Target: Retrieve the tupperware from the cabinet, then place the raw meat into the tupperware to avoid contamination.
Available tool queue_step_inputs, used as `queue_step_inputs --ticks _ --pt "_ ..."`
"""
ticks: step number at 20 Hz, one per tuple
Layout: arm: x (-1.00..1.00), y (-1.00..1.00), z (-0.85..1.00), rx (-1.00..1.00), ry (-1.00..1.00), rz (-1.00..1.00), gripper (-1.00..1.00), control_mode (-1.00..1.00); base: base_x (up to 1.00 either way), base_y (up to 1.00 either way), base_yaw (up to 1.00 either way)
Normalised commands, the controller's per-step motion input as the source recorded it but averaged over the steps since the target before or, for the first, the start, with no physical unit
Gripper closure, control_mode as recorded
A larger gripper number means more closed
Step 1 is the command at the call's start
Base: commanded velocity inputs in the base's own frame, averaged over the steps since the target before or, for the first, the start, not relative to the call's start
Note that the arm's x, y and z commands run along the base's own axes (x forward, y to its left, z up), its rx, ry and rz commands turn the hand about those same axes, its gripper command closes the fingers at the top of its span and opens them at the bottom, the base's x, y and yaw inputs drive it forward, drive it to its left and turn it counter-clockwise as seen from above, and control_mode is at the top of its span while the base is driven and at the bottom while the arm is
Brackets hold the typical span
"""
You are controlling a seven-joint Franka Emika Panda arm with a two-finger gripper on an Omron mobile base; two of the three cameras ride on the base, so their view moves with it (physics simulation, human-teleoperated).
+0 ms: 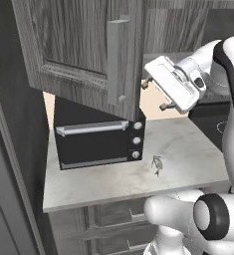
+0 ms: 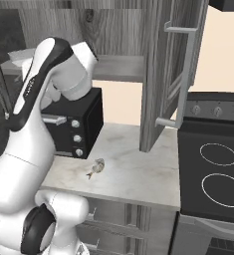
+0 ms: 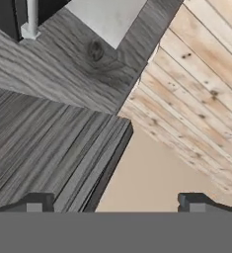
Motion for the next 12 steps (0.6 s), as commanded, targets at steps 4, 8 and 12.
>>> queue_step_inputs --ticks 4,8,12 --pt "0.33 0.21 0.03 0.04 0.36 0.28 -1.0 -1.0 0.0 0.0 0.0" --pt "0.53 0.03 0.05 0.0 0.32 0.2 -1.0 -1.0 0.0 0.0 0.0" --pt "0.3 0.11 0.01 -0.02 0.2 0.11 -1.0 -1.0 0.0 0.0 0.0"
